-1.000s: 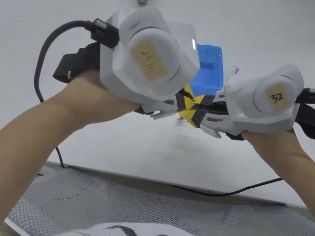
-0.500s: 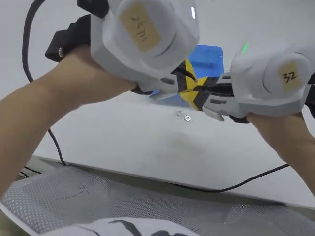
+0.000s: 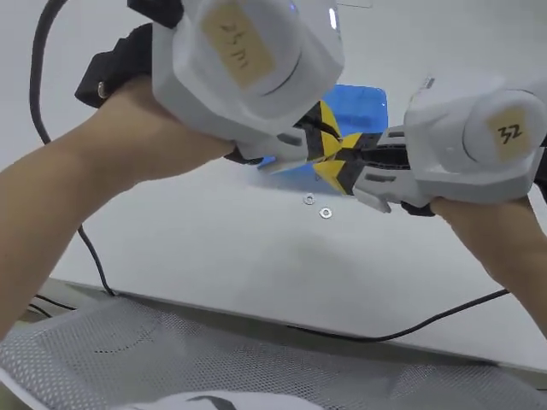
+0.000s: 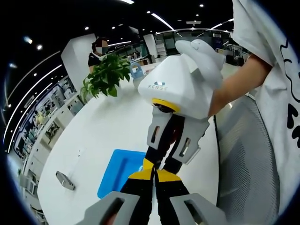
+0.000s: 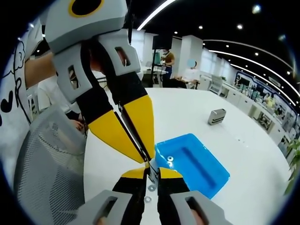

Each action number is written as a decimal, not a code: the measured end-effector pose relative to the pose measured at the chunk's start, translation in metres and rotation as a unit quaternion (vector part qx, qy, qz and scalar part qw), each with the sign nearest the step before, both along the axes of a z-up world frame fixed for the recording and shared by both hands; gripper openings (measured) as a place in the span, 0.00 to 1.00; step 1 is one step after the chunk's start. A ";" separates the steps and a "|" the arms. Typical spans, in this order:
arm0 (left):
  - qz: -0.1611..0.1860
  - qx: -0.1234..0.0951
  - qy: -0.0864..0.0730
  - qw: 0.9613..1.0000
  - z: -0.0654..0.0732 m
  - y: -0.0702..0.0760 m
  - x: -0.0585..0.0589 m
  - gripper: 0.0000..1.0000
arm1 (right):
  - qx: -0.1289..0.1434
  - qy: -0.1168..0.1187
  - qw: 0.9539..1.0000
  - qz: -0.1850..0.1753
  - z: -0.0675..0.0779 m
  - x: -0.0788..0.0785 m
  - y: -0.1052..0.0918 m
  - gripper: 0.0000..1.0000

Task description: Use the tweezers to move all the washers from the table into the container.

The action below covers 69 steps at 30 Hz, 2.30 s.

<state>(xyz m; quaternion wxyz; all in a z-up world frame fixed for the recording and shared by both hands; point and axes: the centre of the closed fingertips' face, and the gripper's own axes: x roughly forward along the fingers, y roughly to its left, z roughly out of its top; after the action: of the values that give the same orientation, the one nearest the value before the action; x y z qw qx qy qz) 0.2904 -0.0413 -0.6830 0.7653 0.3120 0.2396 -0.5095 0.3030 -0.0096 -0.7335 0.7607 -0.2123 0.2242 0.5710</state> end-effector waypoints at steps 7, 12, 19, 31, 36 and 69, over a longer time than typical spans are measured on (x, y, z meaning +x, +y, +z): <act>0.000 0.008 0.014 1.000 -0.013 0.001 -0.004 0.00 | 0.014 0.040 0.999 -0.008 -0.015 -0.005 0.002 0.06; 0.007 0.001 0.028 1.000 -0.023 0.005 0.001 0.00 | 0.008 0.047 0.999 -0.006 -0.023 -0.004 0.004 0.06; 0.013 -0.006 0.044 0.999 -0.030 0.007 0.004 0.00 | 0.007 0.063 0.998 -0.008 -0.031 -0.002 0.004 0.06; 0.005 0.002 0.049 0.999 -0.039 0.004 0.003 0.00 | 0.009 0.077 0.997 -0.014 -0.038 -0.003 0.002 0.06; 0.003 0.004 0.050 0.999 -0.040 0.002 0.002 0.00 | 0.016 0.083 0.996 -0.015 -0.039 -0.005 0.001 0.05; -0.014 0.015 -0.004 1.000 0.001 -0.007 0.006 0.00 | 0.007 0.004 1.000 0.012 0.004 0.003 0.000 0.03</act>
<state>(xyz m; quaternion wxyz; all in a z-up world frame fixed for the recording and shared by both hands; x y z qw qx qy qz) 0.2960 -0.0478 -0.6819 0.7545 0.3289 0.2397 -0.5149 0.3061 -0.0098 -0.7290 0.7543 -0.2072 0.2209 0.5825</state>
